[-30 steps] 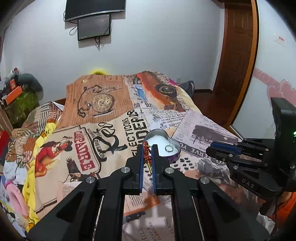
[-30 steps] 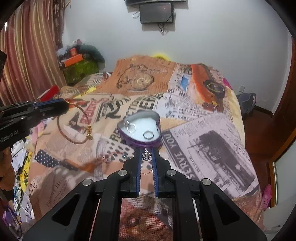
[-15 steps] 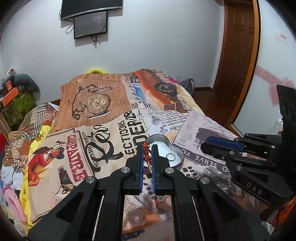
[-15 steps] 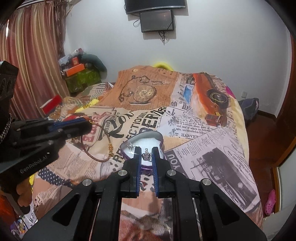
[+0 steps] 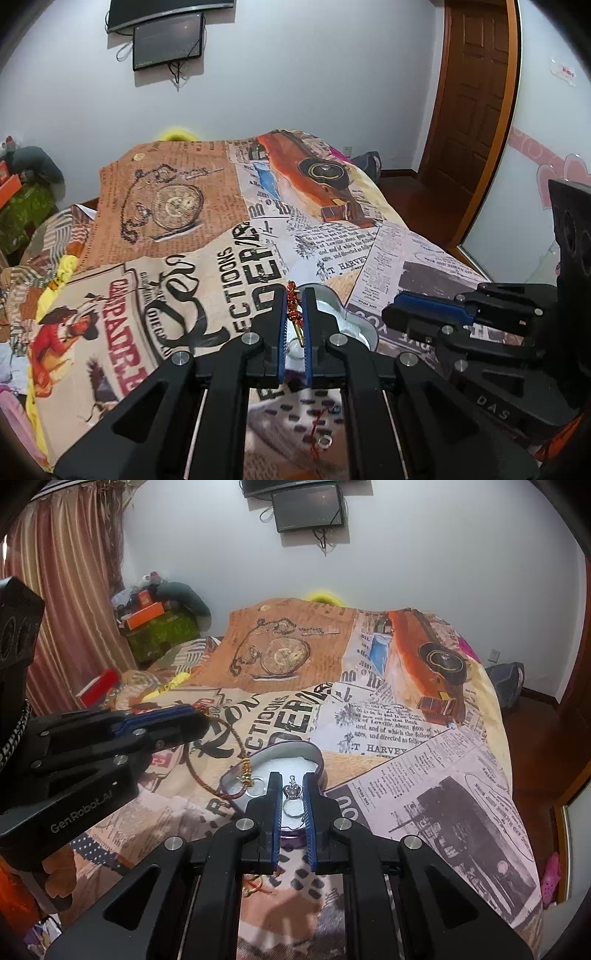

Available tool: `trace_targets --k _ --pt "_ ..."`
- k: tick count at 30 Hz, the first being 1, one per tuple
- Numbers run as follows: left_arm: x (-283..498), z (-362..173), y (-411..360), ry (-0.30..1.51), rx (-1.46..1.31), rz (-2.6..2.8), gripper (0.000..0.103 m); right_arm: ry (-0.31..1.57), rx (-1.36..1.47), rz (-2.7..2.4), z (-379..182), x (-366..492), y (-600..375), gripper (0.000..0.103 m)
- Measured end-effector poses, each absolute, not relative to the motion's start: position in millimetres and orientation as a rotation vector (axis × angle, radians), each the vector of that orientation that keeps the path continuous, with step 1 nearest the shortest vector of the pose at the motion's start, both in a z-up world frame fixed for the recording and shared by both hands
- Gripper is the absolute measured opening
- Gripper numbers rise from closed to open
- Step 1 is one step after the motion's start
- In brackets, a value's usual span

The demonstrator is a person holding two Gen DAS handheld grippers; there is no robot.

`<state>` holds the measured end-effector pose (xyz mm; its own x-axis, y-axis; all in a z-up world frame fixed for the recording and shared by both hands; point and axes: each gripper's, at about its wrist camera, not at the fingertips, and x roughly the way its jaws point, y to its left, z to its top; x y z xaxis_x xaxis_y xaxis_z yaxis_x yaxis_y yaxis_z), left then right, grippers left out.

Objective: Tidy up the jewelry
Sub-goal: 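Lower the bracelet and pendant into the heart tin and open both grippers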

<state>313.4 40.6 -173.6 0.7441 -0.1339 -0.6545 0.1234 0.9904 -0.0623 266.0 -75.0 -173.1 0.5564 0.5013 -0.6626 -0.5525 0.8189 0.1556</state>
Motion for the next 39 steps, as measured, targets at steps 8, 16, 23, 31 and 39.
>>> trace_targets --k 8,16,23,31,39 --pt "335.6 -199.2 44.1 0.776 -0.048 -0.179 0.006 0.776 -0.068 0.627 -181.8 277.9 -70.1 0.01" --pt "343.2 -221.3 56.4 0.848 -0.074 -0.164 0.006 0.8 -0.104 0.65 -193.0 288.1 -52.3 0.01" --pt "338.6 -227.1 54.9 0.872 -0.041 -0.163 0.006 0.857 -0.103 0.676 -205.3 302.5 -43.3 0.01" --pt "334.4 -224.0 53.2 0.866 -0.022 -0.169 0.006 0.894 -0.105 0.697 -212.0 305.3 -39.1 0.01" --pt "330.5 -218.0 55.5 0.863 -0.029 -0.142 0.009 0.875 -0.14 0.675 -208.0 299.7 -37.5 0.01"
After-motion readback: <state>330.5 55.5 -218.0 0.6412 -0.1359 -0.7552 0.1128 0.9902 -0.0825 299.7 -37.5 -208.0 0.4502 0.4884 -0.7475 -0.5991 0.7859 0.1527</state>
